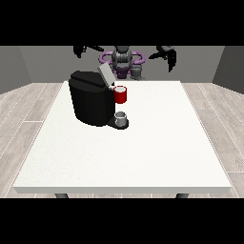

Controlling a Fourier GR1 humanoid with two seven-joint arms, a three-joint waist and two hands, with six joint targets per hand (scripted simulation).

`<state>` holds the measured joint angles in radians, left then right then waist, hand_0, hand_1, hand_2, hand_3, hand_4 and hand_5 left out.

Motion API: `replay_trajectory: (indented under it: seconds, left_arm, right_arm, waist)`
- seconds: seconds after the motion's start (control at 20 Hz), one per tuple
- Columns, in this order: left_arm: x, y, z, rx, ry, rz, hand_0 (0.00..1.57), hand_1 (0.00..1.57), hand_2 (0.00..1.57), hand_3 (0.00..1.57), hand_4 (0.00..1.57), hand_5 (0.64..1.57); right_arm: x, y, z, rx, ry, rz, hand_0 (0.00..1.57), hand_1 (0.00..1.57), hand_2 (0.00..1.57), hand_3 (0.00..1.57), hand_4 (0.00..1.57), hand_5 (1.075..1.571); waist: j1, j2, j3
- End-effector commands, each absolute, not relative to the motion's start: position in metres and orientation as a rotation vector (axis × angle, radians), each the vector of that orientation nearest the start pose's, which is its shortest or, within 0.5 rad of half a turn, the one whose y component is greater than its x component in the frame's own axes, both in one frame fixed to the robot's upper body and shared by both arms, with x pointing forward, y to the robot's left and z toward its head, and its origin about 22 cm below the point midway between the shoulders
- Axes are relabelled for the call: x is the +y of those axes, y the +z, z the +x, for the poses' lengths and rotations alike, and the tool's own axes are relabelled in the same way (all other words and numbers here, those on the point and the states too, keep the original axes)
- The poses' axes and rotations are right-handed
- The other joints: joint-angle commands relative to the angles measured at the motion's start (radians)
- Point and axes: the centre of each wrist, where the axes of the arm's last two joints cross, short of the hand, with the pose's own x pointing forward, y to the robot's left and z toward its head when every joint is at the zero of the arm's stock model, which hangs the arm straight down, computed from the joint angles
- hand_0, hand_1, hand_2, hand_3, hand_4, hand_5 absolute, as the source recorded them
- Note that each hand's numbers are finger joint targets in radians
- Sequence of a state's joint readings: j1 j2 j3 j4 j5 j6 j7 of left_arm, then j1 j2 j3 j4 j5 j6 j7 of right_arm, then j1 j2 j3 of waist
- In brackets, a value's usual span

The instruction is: Insert the coffee pod into the coffee machine and close the lid

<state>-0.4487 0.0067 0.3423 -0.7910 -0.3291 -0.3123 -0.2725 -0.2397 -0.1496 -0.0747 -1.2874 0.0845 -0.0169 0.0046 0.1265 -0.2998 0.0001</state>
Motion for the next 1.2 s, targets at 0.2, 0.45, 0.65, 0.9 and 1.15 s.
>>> replay_trajectory:
  seconds: [0.2, 0.45, 0.65, 0.9, 1.15]
  left_arm:
    - [0.230, -0.033, 0.333, -1.523, -0.292, -0.115, 0.00, 0.00, 0.00, 0.00, 0.38, 1.571]
    - [0.226, -0.012, 0.332, -1.570, -0.318, -0.134, 0.00, 0.00, 0.00, 0.00, 0.34, 1.571]
    - [0.245, -0.019, 0.313, -1.579, -0.295, -0.106, 0.00, 0.00, 0.00, 0.00, 0.30, 1.571]
    - [0.243, 0.005, 0.311, -1.598, -0.274, -0.120, 0.00, 0.00, 0.00, 0.00, 0.34, 1.571]
    - [0.242, 0.015, 0.304, -1.629, -0.250, -0.065, 0.00, 0.00, 0.00, 0.00, 0.36, 1.571]
  right_arm:
    - [-0.274, 0.054, 0.341, -1.583, 0.078, -0.189, 0.00, 0.00, 0.00, 0.00, 0.00, 1.571]
    - [-0.274, 0.057, 0.354, -1.569, 0.010, -0.129, 0.00, 0.00, 0.00, 0.00, 0.08, 1.571]
    - [-0.269, 0.063, 0.360, -1.510, 0.008, -0.053, 0.00, 0.00, 0.00, 0.00, 0.10, 1.571]
    - [-0.261, 0.051, 0.366, -1.497, 0.028, -0.049, 0.00, 0.00, 0.00, 0.00, 0.06, 1.571]
    - [-0.233, 0.059, 0.374, -1.510, 0.096, -0.007, 0.00, 0.00, 0.00, 0.00, 0.00, 1.571]
  waist:
    - [0.041, 0.126, 0.0002]
    - [0.072, 0.180, 0.0002]
    - [0.039, 0.181, -0.0001]
    - [0.056, 0.226, 0.0001]
    - [0.014, 0.257, -0.0001]
